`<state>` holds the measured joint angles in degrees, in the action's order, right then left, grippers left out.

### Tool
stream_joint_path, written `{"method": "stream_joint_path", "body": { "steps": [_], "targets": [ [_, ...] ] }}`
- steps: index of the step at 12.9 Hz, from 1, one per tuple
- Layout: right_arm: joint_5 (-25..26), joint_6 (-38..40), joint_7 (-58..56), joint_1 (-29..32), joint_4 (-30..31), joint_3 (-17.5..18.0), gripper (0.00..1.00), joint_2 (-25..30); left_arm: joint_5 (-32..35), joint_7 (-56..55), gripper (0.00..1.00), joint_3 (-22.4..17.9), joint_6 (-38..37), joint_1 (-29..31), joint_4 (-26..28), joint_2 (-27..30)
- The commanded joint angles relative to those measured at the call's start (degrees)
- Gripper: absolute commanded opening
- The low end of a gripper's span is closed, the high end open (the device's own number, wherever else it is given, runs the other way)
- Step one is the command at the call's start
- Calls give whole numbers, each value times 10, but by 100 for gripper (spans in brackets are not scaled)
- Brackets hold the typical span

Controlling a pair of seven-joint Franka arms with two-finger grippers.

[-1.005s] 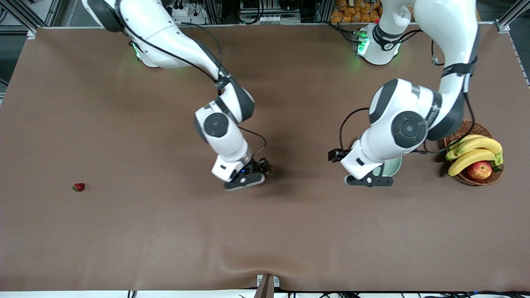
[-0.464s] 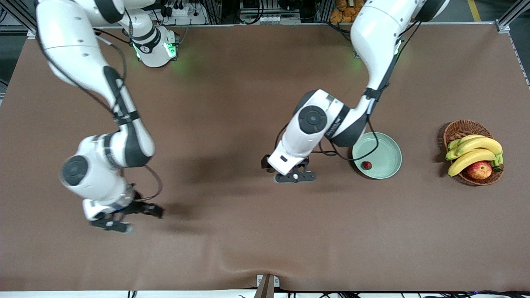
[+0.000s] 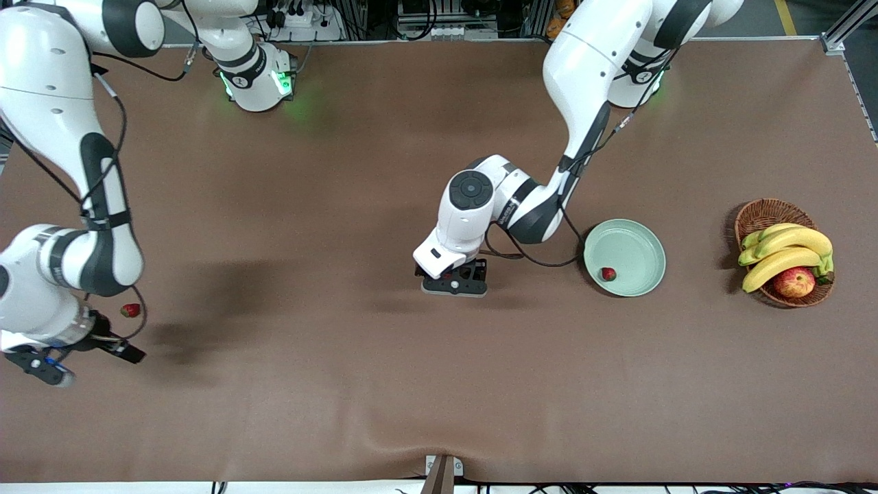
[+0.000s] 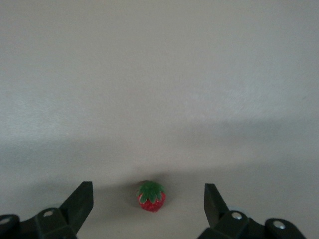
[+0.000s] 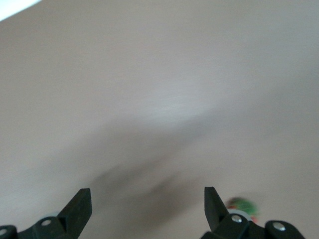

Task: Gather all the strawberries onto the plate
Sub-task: 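Grasp the strawberry with the left gripper while the right grasps the last one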

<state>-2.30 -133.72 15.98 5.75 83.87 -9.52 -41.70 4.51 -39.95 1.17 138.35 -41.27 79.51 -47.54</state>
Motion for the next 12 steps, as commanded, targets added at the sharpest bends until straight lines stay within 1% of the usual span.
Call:
{"method": "stream_joint_path", "body": {
  "steps": [1,2,4,6,7,8,10,11,12],
  "targets": [
    [9,15,25,43,12,7,100,4,36,-7,94,-12,21,-13,-17,-27],
    [5,18,40,54,22,7,100,4,37,-8,94,-12,27,-14,-16,-30],
    [2,9,49,54,59,8,100,4,41,-8,93,-12,27,-21,-12,-33],
    [-16,9,48,56,74,9,100,4,52,-8,90,-12,34,-21,-16,-55],
    [-16,9,41,57,81,9,100,4,54,-7,90,-12,45,-20,-16,-57],
    [-16,9,36,55,87,9,100,4,54,-8,86,-12,45,-20,-15,-57],
    [-16,9,6,50,94,9,100,5,53,-8,68,-11,45,-21,-15,-56],
    [-17,9,-35,53,97,9,100,5,54,-8,55,-11,45,-21,-14,-56],
    [-16,8,-80,57,102,9,100,5,55,-8,36,-11,45,-22,-13,-54]
  ]
}}
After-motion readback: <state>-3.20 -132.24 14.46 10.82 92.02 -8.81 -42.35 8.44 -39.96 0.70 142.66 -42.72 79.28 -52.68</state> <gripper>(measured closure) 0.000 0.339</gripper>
